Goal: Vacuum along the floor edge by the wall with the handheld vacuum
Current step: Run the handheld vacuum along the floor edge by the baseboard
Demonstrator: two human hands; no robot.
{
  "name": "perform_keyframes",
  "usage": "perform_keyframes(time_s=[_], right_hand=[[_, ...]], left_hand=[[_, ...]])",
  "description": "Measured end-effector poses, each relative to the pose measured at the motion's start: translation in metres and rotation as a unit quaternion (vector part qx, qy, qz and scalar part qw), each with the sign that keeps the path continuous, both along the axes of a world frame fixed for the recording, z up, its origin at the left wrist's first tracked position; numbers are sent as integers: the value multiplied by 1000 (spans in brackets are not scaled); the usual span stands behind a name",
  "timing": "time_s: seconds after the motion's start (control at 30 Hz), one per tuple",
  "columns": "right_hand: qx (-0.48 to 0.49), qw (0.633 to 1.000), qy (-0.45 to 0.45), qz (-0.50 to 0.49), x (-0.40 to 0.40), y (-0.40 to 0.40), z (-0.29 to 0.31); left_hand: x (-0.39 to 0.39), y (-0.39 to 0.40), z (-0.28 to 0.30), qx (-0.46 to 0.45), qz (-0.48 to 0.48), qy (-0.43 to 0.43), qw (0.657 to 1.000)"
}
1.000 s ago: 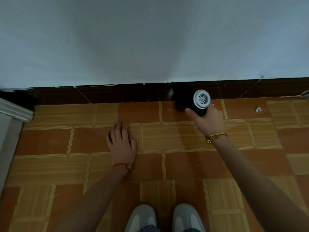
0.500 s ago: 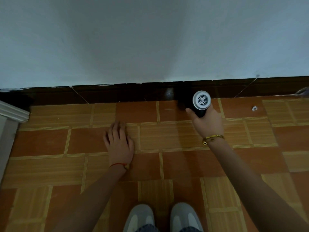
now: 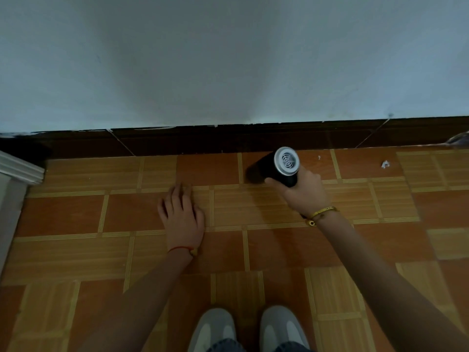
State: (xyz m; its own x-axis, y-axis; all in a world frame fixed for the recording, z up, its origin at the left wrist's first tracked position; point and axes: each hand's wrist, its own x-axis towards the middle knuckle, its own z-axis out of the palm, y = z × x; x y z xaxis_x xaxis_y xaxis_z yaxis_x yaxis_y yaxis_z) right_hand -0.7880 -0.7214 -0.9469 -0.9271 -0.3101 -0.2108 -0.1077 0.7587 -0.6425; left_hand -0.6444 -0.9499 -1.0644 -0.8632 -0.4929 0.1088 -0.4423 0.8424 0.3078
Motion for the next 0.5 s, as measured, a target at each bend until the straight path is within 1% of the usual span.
perform_keyframes(time_s=[0.07,0.13,0.2,0.33,0.4,0.5], right_hand=[[-10,996,-51,69,6,-3,3],[-7,992,-72,106,10,-7,4],[-4,995,-42,90,12,-10,3],[6,999,41,-3,12,-8,0],[11,999,42,8,14,-8,-1],[13,998,3,65,17,-11,0]], left_hand=[[0,0,-1,-1,-1,-3,1000],[0,0,-1,-1,-2,-4,1000],[0,-1,0,2,-3,-6,1000],[-1,2,4,8,-1,-12,1000],[-2,2,8,14,-18,-14,1000],[-8,10,15,19,-66,-8,998]])
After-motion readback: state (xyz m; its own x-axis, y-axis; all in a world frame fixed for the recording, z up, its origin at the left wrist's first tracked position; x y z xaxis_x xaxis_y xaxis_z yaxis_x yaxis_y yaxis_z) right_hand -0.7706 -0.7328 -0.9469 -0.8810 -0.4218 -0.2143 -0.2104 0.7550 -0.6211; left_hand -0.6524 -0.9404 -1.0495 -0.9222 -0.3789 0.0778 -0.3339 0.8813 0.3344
